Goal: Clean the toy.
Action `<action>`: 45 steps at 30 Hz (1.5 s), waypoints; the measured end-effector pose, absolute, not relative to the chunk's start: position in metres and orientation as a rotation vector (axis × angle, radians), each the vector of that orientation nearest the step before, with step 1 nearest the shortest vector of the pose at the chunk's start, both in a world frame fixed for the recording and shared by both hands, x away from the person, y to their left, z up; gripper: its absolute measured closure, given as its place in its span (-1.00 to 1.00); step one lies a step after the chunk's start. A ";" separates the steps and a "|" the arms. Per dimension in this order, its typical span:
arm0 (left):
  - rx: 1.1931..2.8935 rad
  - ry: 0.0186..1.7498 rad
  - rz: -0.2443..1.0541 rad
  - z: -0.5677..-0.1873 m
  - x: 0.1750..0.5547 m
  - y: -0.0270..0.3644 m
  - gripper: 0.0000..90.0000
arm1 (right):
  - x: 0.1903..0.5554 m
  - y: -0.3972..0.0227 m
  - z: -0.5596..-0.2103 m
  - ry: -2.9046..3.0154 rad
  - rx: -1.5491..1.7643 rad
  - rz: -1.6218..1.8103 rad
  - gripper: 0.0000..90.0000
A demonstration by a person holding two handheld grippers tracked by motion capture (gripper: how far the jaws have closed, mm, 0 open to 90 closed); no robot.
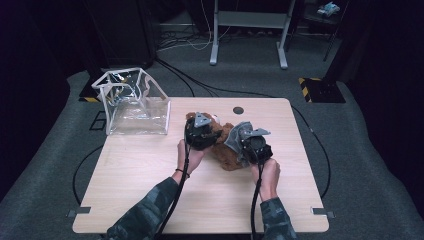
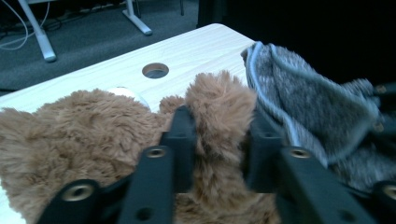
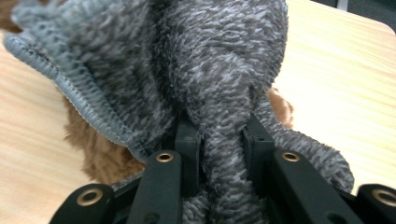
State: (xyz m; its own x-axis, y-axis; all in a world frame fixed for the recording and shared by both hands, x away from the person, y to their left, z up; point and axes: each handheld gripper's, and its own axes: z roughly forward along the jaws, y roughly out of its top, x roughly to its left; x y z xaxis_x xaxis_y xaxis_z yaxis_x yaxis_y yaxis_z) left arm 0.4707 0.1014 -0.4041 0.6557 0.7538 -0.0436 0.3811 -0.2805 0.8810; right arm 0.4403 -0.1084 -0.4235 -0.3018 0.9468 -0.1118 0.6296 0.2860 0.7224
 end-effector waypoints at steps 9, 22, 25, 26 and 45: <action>1.880 0.918 0.554 -0.392 0.480 0.120 -0.25 | 0.458 -0.121 -0.424 2.032 1.381 0.721 0.62; 2.039 1.029 0.454 -0.422 0.517 0.145 -0.26 | 0.467 -0.128 -0.425 2.028 1.377 0.667 0.62; 2.054 1.071 0.432 -0.437 0.521 0.147 -0.17 | 0.466 -0.127 -0.423 2.023 1.387 0.688 0.62; 2.053 1.084 0.431 -0.439 0.522 0.149 -0.13 | 0.465 -0.127 -0.422 2.021 1.379 0.689 0.62; 2.065 1.018 0.390 -0.444 0.503 0.139 0.01 | 0.457 -0.093 -0.421 2.014 1.308 0.724 0.62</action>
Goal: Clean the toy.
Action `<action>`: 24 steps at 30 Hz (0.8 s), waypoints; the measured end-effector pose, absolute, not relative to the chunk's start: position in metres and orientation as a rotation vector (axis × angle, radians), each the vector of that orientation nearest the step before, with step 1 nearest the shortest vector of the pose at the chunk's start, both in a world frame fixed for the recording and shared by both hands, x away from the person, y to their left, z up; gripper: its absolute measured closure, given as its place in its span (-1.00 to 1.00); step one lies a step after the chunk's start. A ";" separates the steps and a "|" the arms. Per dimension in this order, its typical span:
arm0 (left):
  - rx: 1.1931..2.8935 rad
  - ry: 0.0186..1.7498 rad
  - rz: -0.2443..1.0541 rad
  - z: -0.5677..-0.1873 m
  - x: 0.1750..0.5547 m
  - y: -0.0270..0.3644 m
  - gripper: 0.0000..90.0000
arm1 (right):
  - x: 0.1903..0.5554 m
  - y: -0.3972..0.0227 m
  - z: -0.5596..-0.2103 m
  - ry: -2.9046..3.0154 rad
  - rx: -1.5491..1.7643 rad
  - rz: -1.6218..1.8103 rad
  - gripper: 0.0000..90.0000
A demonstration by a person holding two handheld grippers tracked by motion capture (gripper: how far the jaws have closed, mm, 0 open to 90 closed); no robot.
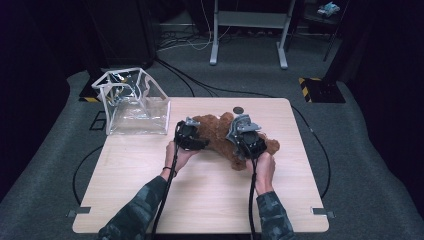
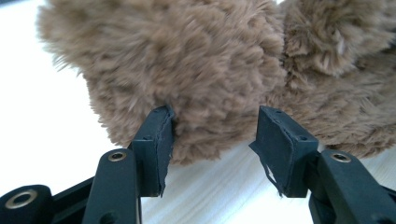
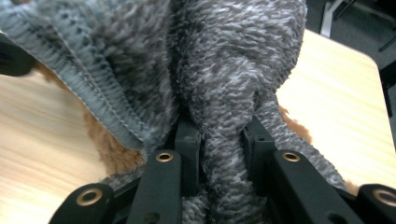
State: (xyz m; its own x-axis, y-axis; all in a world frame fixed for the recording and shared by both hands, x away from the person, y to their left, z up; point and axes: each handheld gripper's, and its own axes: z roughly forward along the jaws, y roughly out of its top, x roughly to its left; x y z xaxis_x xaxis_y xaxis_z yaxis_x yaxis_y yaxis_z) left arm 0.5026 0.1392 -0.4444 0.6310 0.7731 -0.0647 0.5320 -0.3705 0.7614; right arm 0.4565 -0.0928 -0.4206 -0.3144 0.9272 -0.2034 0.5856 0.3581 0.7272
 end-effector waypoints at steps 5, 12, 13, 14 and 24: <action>2.002 1.000 0.477 -0.425 0.505 0.140 -0.18 | 0.461 -0.103 -0.422 2.033 1.337 0.720 0.63; 2.006 0.981 0.573 -0.409 0.529 0.132 -0.34 | 0.460 -0.101 -0.422 2.060 1.309 0.717 0.63; 2.024 0.968 0.546 -0.411 0.533 0.132 -0.31 | 0.460 -0.102 -0.422 2.062 1.311 0.721 0.63; 2.042 0.969 0.524 -0.415 0.536 0.131 -0.20 | 0.460 -0.103 -0.422 2.063 1.302 0.724 0.63; 2.044 0.998 0.494 -0.438 0.529 0.132 0.97 | 0.454 -0.100 -0.419 2.005 1.301 0.757 0.63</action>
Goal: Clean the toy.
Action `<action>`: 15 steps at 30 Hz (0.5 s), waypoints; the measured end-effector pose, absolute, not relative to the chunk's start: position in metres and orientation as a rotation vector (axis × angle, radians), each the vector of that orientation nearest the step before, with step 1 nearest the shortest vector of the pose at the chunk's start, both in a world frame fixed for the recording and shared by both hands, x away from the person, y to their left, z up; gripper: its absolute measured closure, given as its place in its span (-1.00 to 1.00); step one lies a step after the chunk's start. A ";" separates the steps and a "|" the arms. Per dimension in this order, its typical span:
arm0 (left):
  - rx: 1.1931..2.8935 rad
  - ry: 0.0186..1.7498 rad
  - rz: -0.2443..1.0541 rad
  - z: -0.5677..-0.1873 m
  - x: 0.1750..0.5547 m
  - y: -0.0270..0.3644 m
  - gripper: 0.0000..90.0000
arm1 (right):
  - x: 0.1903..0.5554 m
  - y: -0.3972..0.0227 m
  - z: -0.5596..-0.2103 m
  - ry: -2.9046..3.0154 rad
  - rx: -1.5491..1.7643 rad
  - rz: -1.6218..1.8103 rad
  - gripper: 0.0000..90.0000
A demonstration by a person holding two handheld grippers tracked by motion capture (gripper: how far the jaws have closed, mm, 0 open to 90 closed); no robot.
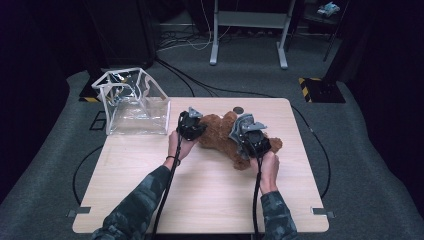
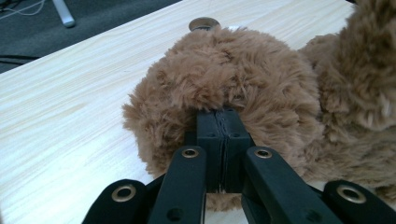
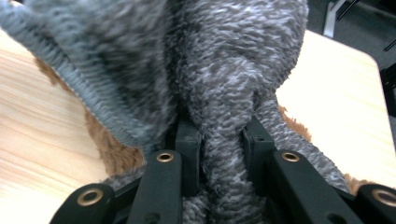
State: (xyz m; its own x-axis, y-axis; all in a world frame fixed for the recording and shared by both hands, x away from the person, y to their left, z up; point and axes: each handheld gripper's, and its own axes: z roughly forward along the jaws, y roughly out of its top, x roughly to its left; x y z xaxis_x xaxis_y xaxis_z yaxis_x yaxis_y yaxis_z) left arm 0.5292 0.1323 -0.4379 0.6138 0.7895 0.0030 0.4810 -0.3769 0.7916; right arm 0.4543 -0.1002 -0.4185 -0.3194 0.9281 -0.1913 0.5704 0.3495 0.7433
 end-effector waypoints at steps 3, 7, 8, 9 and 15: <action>2.033 1.009 0.490 -0.440 0.530 0.134 0.98 | 0.444 -0.091 -0.414 1.979 1.291 0.769 0.62; 2.028 1.016 0.480 -0.441 0.528 0.135 0.98 | 0.432 -0.074 -0.415 1.978 1.277 0.810 0.62; 2.031 1.013 0.489 -0.441 0.527 0.135 0.98 | 0.432 -0.070 -0.418 1.988 1.261 0.804 0.62; 2.036 1.011 0.488 -0.441 0.527 0.136 0.98 | 0.432 -0.068 -0.422 1.990 1.264 0.791 0.62; 2.029 0.980 0.473 -0.440 0.521 0.134 0.99 | 0.437 -0.091 -0.427 1.948 1.290 0.736 0.63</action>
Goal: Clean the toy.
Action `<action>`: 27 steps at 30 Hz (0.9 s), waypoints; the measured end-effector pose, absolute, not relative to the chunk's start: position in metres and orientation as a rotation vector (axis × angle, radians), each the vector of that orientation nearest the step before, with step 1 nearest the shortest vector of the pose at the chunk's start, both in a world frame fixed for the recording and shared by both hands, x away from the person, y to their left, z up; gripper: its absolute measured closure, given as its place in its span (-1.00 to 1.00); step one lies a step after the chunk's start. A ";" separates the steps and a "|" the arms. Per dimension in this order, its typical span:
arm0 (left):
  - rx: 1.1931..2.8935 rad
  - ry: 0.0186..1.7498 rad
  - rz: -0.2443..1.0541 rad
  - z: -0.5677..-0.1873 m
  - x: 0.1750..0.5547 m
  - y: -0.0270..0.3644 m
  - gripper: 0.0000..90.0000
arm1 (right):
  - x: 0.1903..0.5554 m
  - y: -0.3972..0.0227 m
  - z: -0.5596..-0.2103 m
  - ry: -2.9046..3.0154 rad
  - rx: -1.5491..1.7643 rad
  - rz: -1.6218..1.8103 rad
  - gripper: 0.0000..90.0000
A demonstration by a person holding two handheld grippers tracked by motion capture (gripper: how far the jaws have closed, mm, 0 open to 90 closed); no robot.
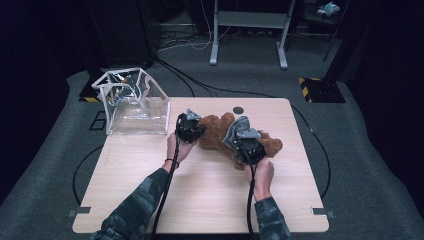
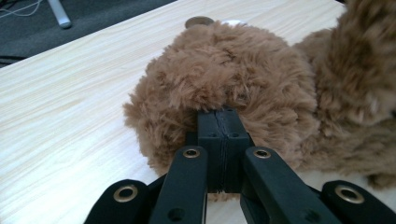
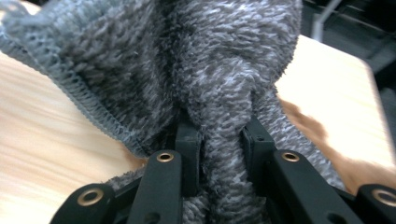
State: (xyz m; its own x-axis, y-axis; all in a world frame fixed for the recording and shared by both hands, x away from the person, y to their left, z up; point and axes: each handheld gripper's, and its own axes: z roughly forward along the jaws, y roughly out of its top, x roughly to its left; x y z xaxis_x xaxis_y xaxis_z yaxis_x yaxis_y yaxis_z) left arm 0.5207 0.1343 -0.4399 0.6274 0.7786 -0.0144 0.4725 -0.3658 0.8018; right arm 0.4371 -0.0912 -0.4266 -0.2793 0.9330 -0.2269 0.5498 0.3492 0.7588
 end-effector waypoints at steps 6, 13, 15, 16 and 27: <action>2.034 0.917 0.449 -0.438 0.505 0.126 0.99 | 0.448 -0.121 -0.427 1.902 1.344 0.669 0.63; 2.010 0.911 0.405 -0.441 0.497 0.127 1.00 | 0.442 -0.121 -0.420 1.891 1.364 0.771 0.62; 2.007 0.915 0.404 -0.443 0.496 0.128 1.00 | 0.436 -0.109 -0.419 1.933 1.341 0.837 0.62; 2.007 0.916 0.406 -0.445 0.496 0.129 1.00 | 0.435 -0.103 -0.420 1.963 1.321 0.855 0.62; 2.015 0.873 0.392 -0.445 0.487 0.124 0.99 | 0.460 -0.119 -0.429 1.929 1.361 0.780 0.62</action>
